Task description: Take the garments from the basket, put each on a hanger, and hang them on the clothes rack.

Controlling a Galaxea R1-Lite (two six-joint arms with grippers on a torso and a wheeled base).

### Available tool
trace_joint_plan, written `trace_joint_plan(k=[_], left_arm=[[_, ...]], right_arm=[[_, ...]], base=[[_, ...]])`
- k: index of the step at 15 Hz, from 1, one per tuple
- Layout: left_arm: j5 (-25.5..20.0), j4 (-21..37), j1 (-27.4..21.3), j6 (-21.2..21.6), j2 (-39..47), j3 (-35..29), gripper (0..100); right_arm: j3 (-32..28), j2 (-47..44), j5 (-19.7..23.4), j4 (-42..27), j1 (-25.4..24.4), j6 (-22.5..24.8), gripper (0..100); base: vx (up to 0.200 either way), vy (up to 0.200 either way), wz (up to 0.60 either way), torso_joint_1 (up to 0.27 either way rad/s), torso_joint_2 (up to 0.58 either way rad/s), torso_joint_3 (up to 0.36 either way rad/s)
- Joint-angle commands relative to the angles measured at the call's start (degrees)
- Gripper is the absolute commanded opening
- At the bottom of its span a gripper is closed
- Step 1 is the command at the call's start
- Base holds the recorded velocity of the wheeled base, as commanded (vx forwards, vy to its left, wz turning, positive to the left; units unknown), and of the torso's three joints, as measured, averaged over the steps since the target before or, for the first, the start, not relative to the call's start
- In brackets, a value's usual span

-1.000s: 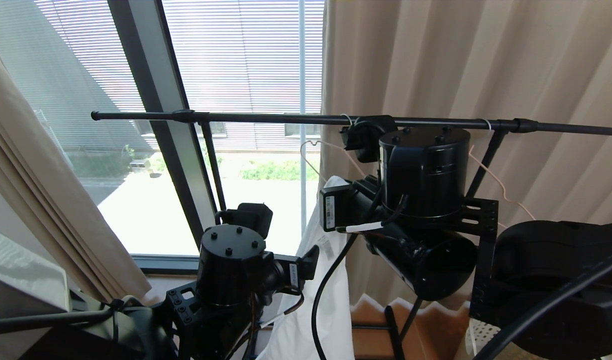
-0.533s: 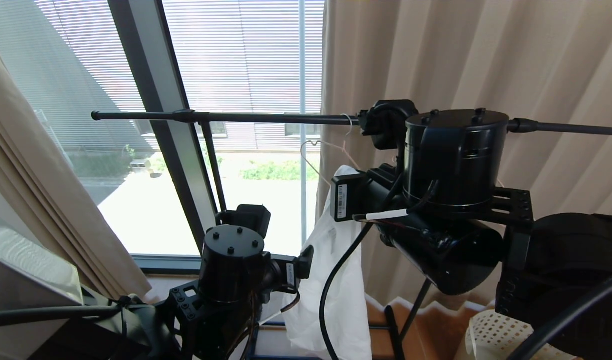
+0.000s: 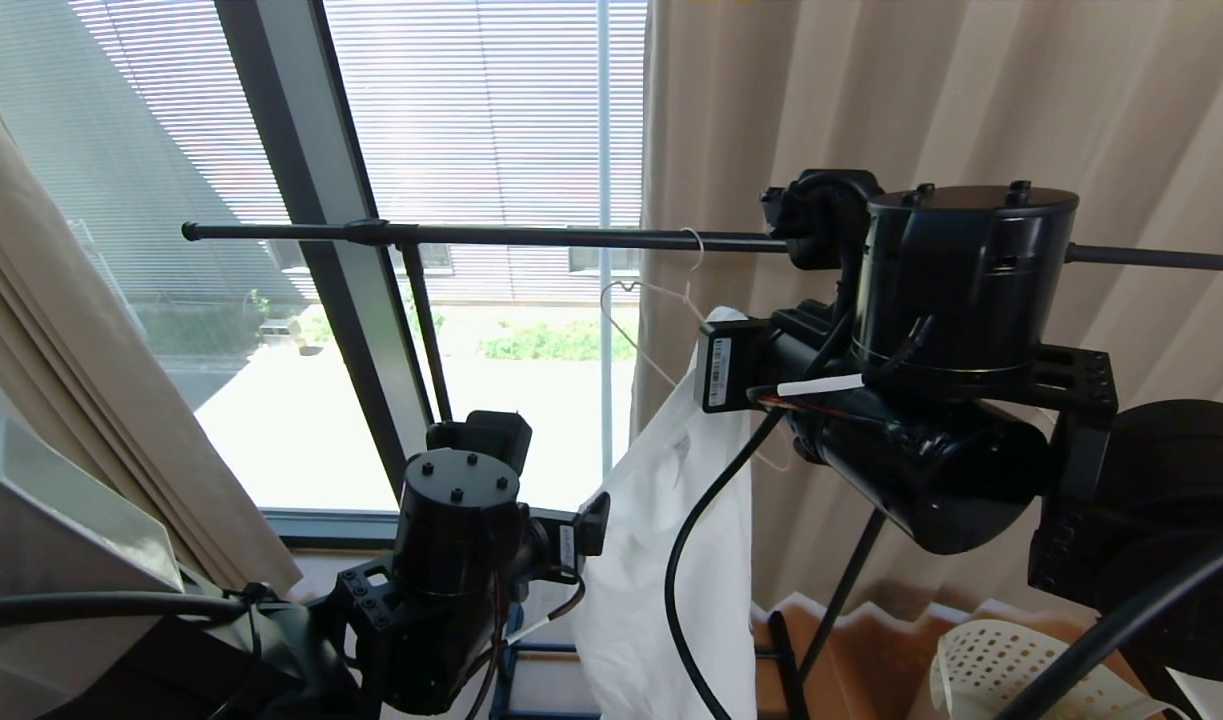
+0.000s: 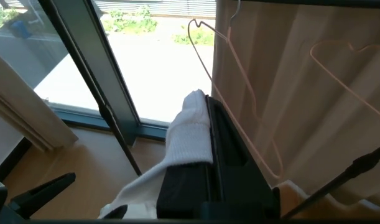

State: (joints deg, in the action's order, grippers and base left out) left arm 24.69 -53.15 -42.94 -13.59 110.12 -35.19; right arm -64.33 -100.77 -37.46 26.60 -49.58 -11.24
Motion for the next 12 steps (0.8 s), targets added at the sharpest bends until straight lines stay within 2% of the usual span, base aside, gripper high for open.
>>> trace_joint_plan(k=[1, 5, 6, 9, 12], left_arm=[[0.0, 0.0, -0.2, 0.2, -0.2, 0.7, 100], [0.0, -1.4, -0.7, 1.2, 0.7, 1.7, 100], [0.0, -3.1, -0.7, 2.2, 0.8, 1.9, 0], [0.0, -4.9, -1.0, 2.6, 1.0, 2.8, 0], [-0.2, -7.6, -1.3, 3.6, 1.1, 3.8, 0]], right_arm=[[-0.3, 0.0, 0.0, 0.0, 1.7, 0.1, 0], [-0.3, 0.0, 0.1, 0.0, 2.5, 0.5, 0], [-0.3, 0.0, 0.1, 0.0, 2.6, 0.7, 0], [-0.3, -0.2, 0.0, 0.0, 3.5, 0.7, 0], [0.8, -0.3, 0.0, -0.1, 5.4, 3.5, 0]], base=[[0.000, 0.000, 0.00, 0.000, 0.00, 0.000], [0.000, 0.000, 0.00, 0.000, 0.00, 0.000], [0.000, 0.000, 0.00, 0.000, 0.00, 0.000], [0.000, 0.000, 0.00, 0.000, 0.00, 0.000], [0.000, 0.000, 0.00, 0.000, 0.00, 0.000]])
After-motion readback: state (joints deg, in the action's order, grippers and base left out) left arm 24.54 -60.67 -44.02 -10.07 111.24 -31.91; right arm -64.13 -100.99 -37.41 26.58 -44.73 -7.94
